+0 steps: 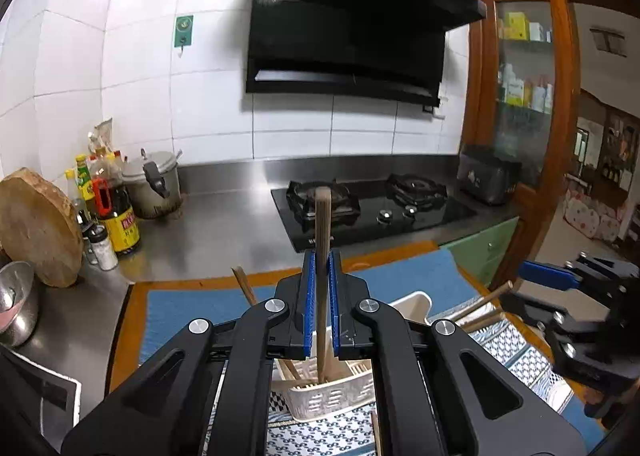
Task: Organize utensils
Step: 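Lower both held chopsticks into the white holder and open both tools, then grasp a wooden chopstick upright with the right tool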
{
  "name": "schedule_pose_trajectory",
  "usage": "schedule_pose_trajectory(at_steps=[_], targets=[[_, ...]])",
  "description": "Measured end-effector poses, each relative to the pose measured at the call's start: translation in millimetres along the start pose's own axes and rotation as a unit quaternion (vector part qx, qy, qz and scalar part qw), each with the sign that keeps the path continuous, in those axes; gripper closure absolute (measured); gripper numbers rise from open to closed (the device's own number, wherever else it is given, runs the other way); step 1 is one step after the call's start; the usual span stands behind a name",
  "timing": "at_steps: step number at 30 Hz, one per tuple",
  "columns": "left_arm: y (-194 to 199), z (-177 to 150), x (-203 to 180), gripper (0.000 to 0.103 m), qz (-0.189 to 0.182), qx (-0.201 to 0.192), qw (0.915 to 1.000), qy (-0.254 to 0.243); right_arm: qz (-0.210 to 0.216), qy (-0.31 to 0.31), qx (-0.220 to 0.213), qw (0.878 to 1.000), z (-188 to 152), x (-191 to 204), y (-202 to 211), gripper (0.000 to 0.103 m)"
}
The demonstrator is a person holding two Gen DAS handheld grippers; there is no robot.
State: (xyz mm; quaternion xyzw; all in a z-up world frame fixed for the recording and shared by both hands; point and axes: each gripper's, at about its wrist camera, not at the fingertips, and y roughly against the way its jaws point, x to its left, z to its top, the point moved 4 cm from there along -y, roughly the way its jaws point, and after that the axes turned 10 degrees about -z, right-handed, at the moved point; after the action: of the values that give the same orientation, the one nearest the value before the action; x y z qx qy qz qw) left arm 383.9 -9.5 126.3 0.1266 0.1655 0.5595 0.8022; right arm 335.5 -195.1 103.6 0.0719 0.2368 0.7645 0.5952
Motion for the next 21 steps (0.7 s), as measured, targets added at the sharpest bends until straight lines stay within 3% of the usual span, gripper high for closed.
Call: schedule_pose_trajectory(at_steps=[7, 13, 21], targets=[[0.4, -5.3, -0.6, 0.095, 0.003, 0.005, 1.0, 0.0, 0.018, -0.005, 0.035, 0.999, -46.8, 3.4, 15.3, 0.059], [27.7, -13.6, -1.0, 0.094, 0.003, -0.004, 1.0, 0.008, 0.024, -0.017, 0.093, 0.995, -107.0, 9.8, 18.4, 0.059], [68.2, -60.0, -7.1, 0.094, -0.004, 0.009, 0.9997, 0.02, 0.048, -0.051, 0.162, 0.984, -180.9, 29.2, 31.3, 0.059]])
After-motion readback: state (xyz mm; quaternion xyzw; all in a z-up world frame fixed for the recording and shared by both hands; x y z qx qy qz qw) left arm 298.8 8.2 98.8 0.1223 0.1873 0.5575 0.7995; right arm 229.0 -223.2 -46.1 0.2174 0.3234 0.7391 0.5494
